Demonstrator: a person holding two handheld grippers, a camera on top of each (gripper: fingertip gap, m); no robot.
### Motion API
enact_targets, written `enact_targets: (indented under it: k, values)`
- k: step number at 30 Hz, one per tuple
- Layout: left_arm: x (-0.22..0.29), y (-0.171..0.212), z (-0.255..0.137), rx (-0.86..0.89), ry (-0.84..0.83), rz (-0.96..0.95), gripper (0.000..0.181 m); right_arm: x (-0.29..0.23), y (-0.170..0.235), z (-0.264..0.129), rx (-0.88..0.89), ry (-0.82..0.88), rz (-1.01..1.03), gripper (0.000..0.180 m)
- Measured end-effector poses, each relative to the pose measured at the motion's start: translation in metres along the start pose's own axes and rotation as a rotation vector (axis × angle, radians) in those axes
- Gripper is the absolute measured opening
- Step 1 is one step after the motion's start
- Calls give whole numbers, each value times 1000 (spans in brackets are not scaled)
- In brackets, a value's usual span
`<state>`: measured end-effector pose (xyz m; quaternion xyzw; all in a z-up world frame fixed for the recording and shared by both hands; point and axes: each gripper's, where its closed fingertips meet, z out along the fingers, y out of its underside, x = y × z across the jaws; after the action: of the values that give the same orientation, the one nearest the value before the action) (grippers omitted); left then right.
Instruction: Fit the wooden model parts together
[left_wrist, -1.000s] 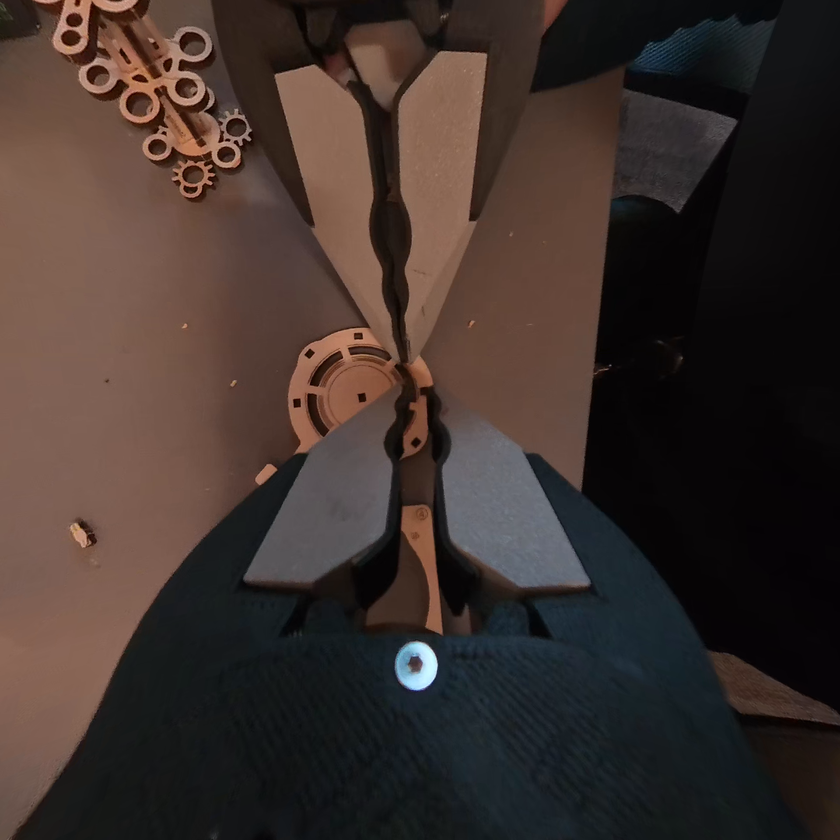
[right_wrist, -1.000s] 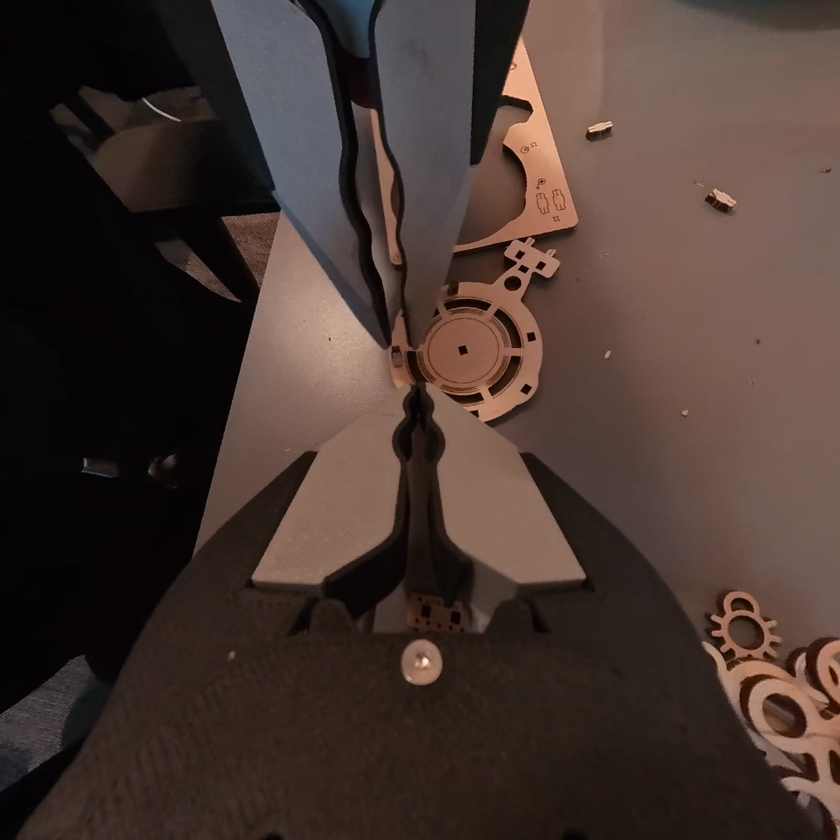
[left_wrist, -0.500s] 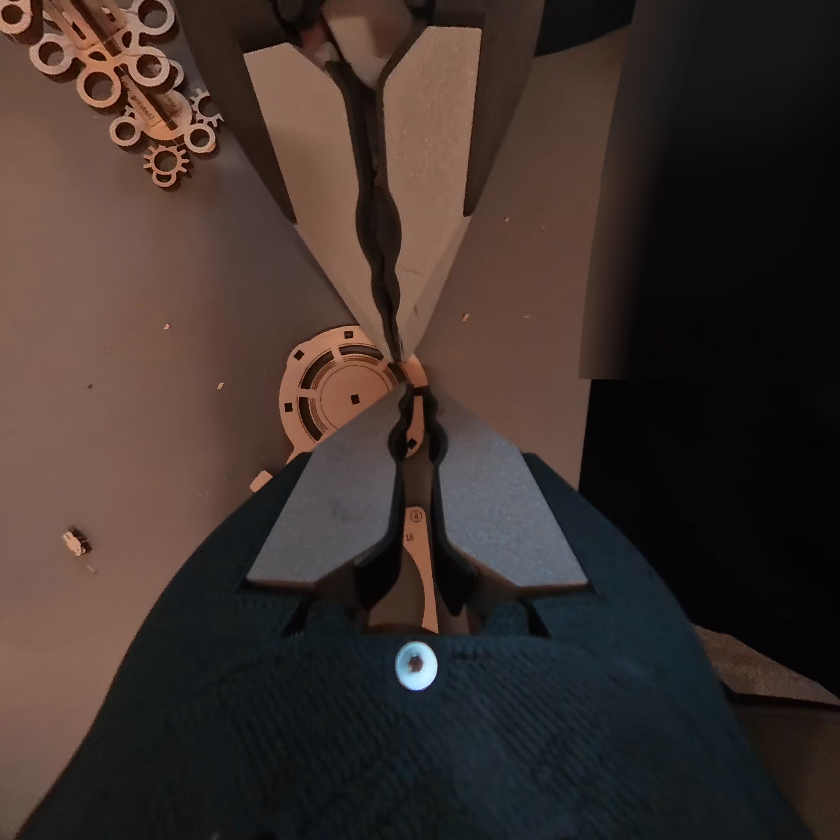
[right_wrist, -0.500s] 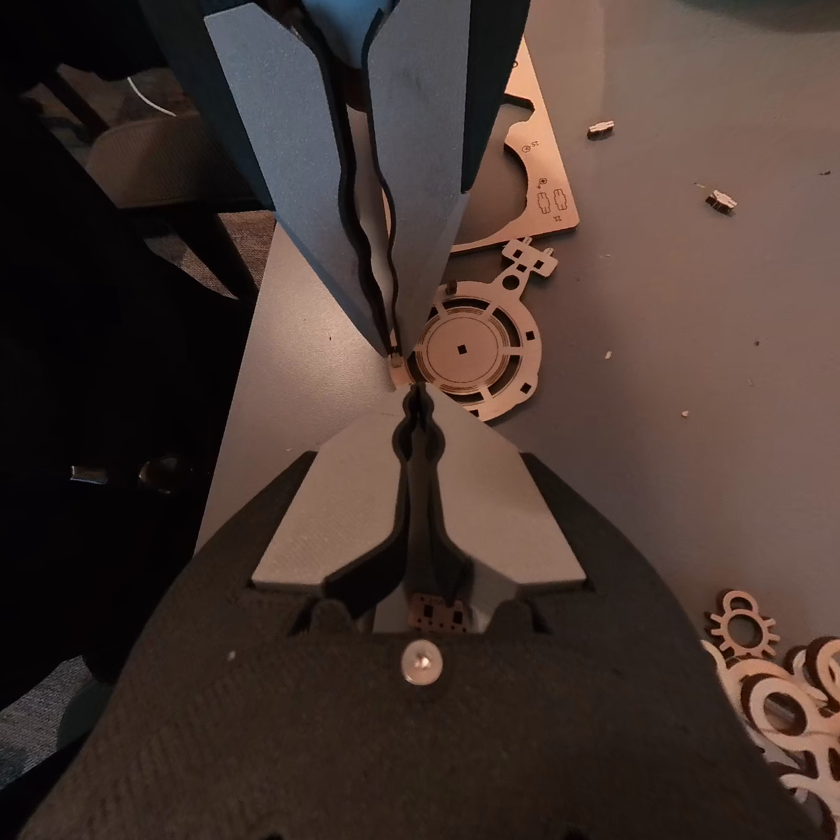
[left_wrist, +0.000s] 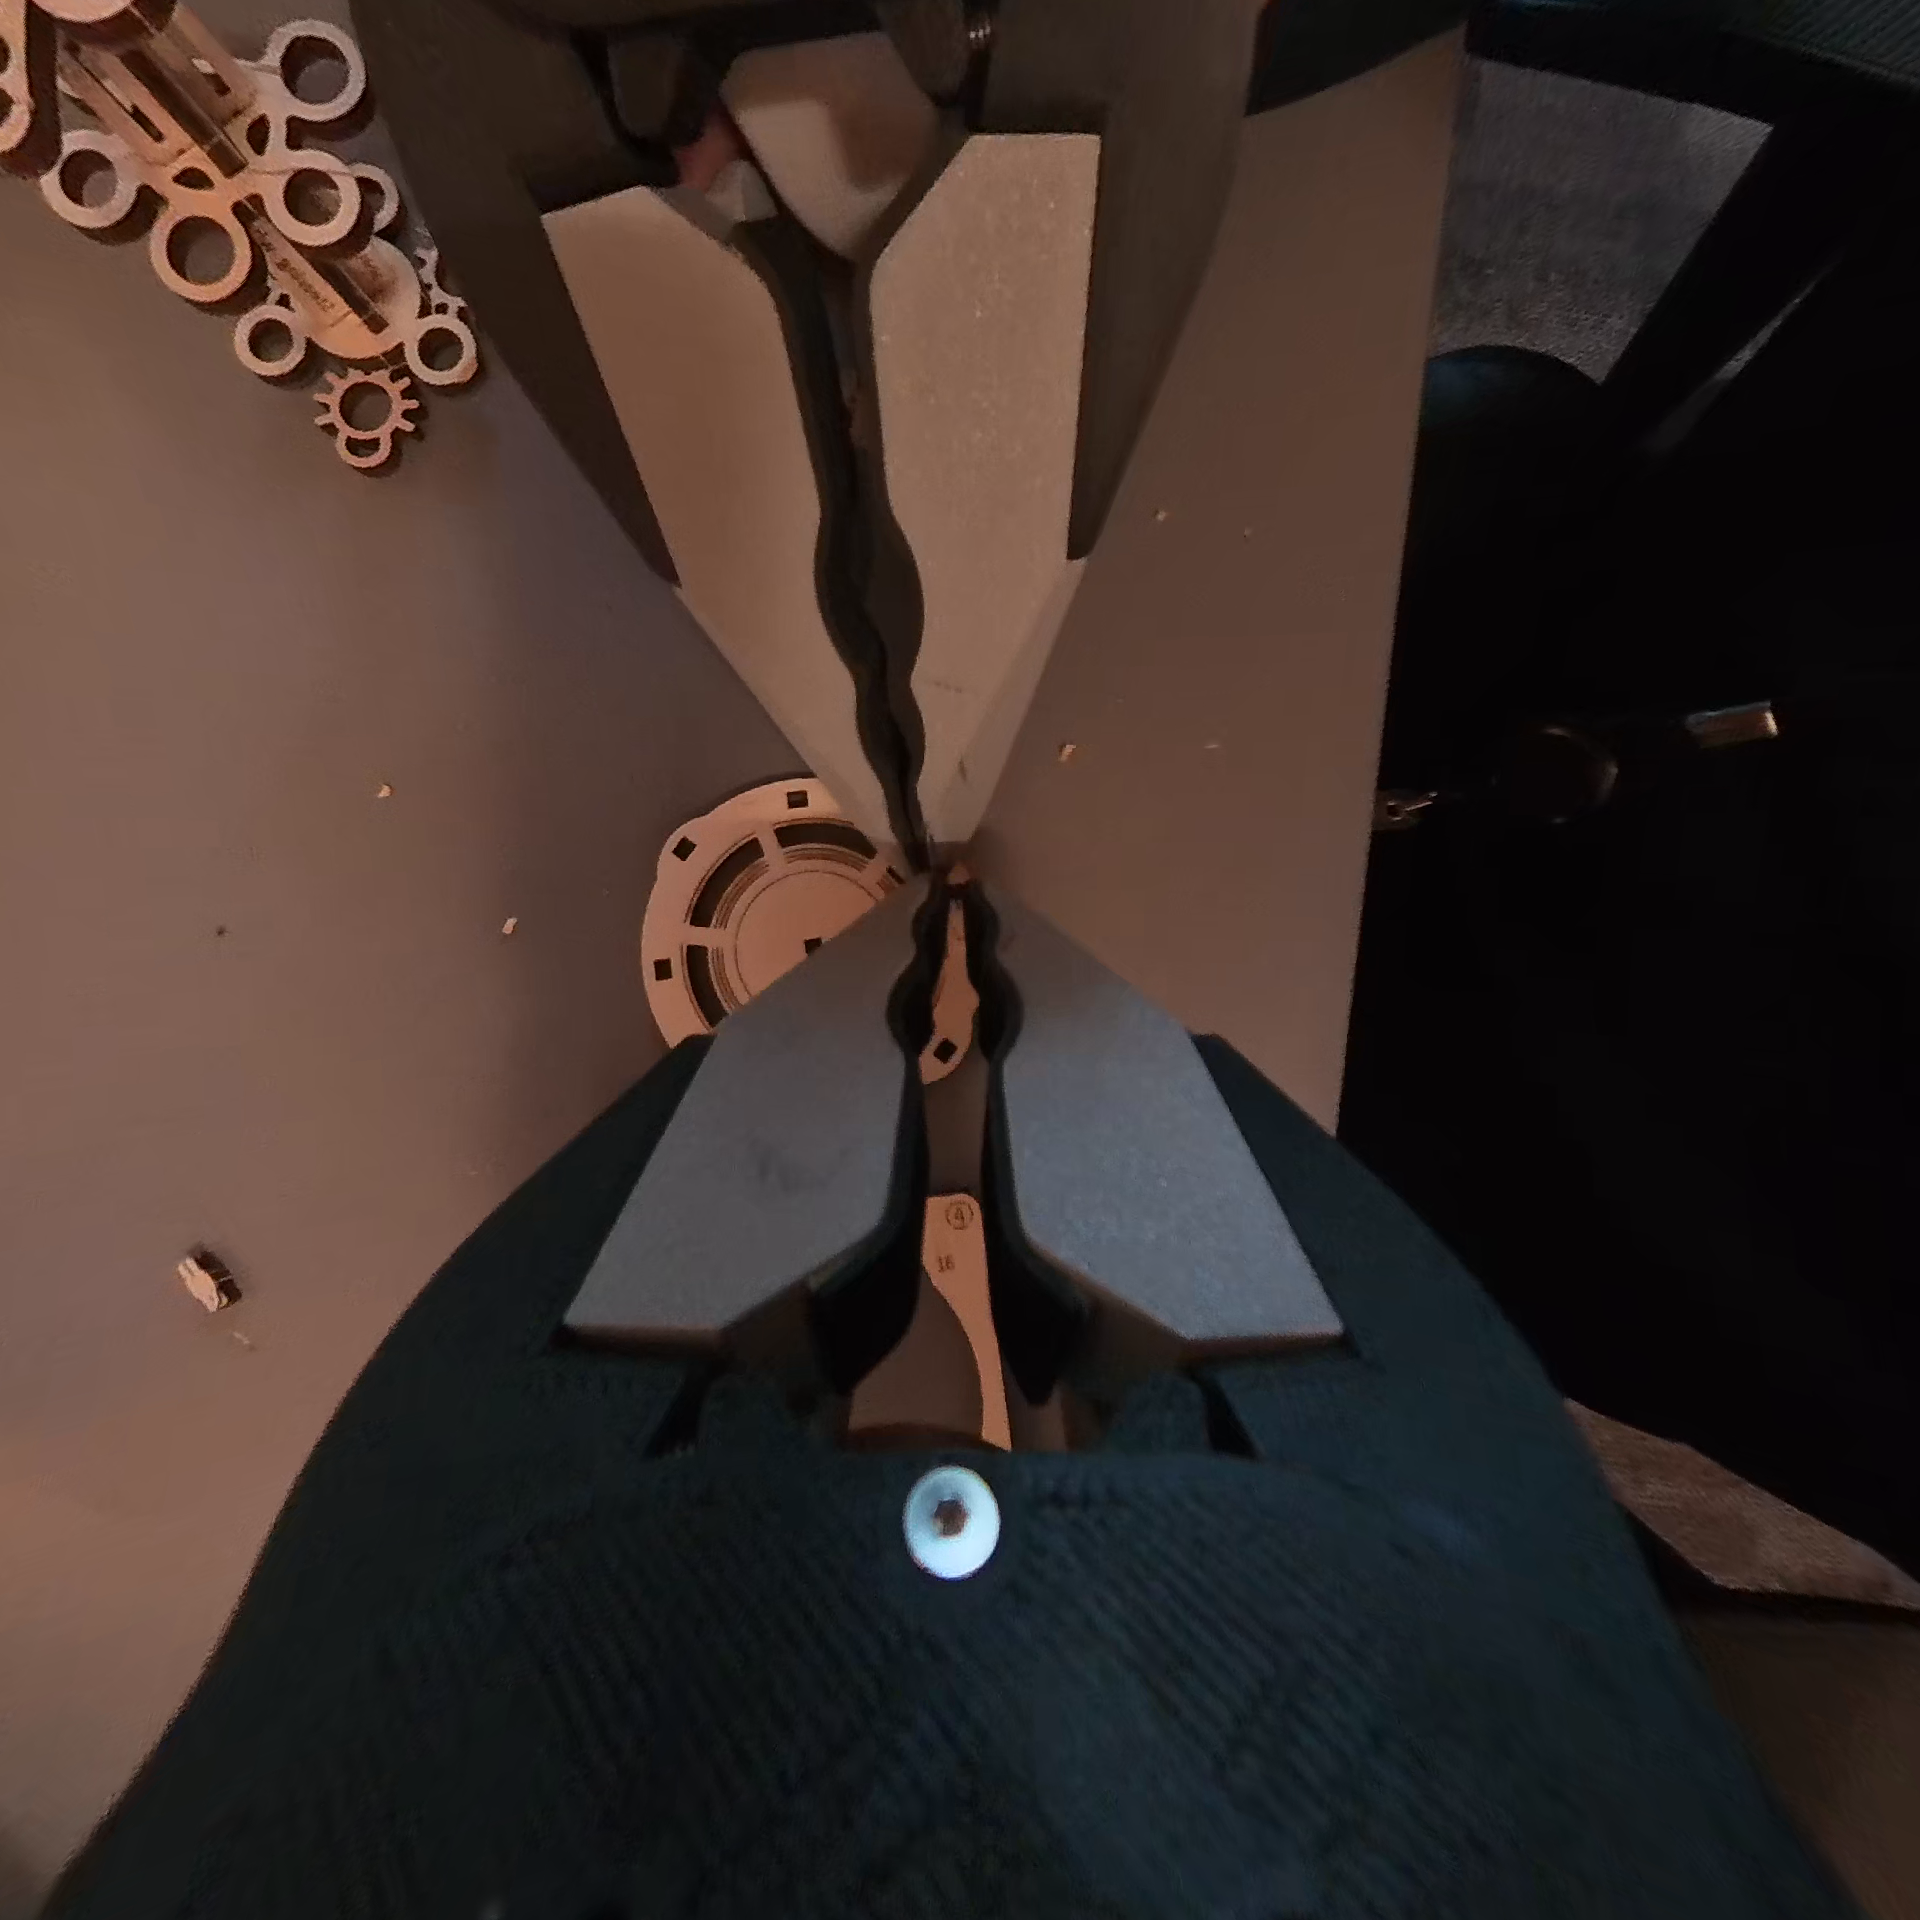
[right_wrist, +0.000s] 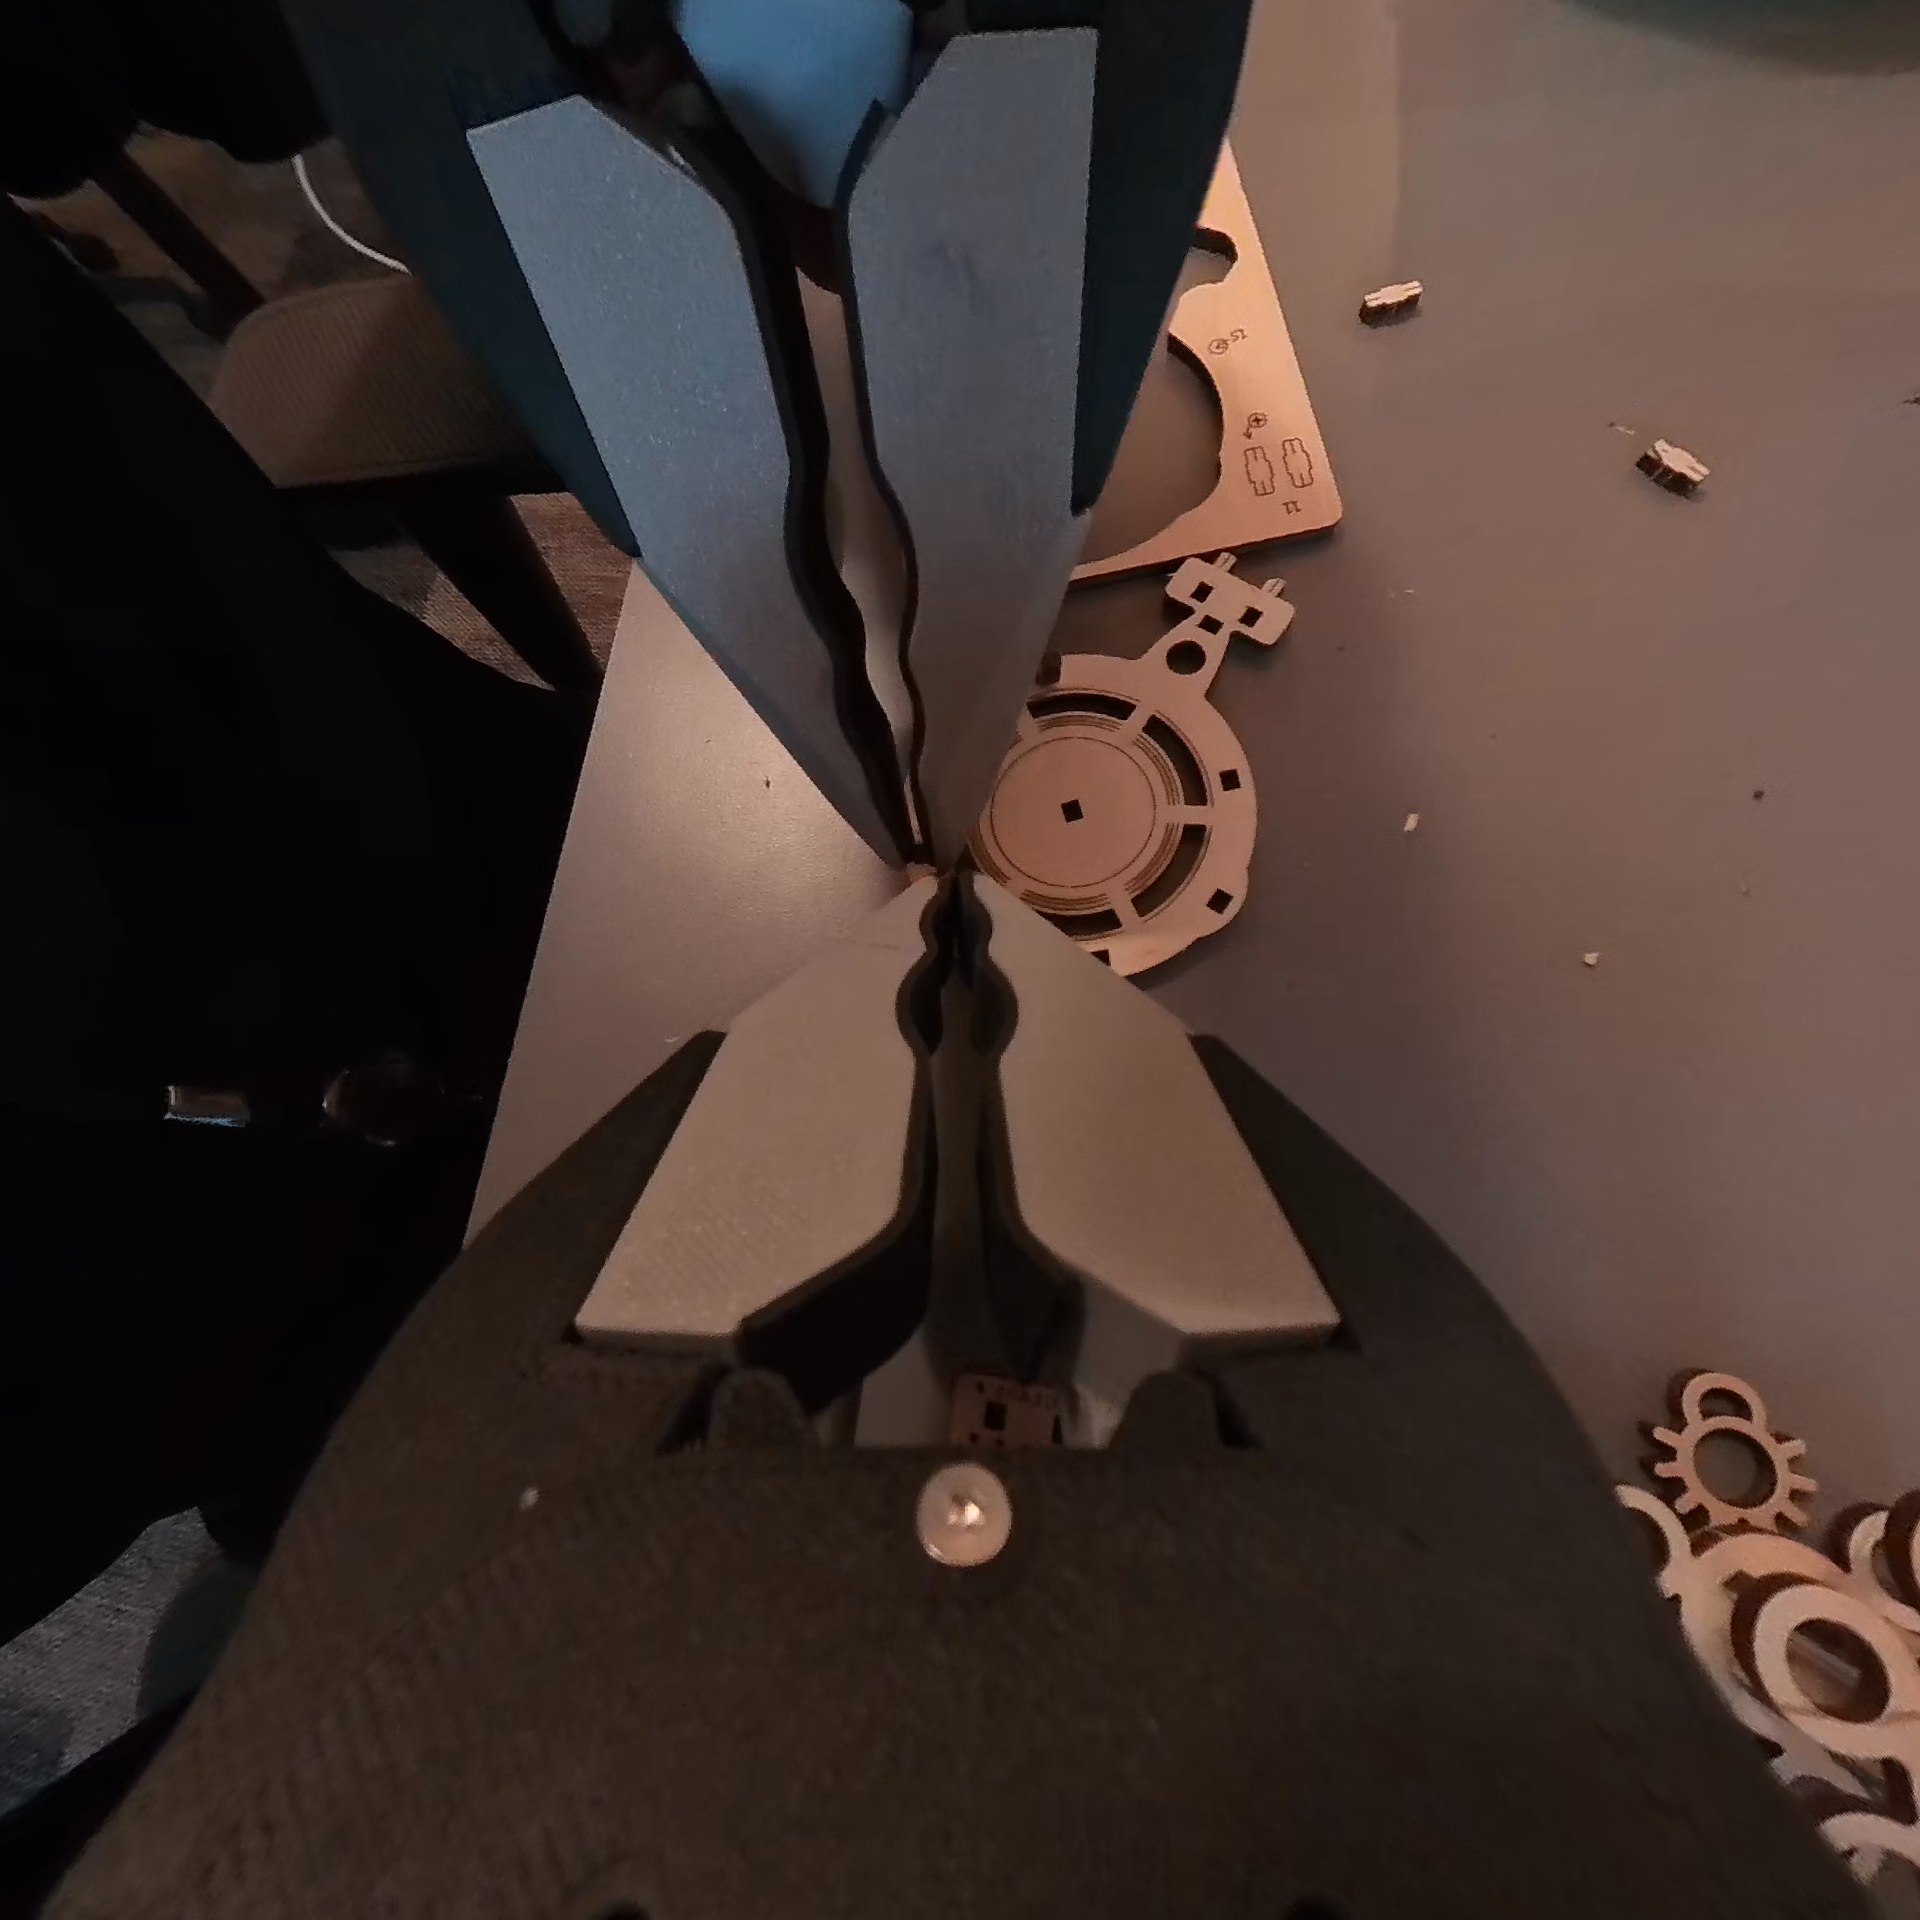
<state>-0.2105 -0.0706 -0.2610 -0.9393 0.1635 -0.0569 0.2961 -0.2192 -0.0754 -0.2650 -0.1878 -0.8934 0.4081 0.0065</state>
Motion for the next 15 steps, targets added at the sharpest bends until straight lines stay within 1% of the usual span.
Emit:
enact_targets:
  k: [1,15]
  values:
    - [0,0,0,0,-6,4,1,0,0,0,0,-1,1,0]
    - [1,3,-5,43,-19,-11,0,0,0,0,0,-5,11,0]
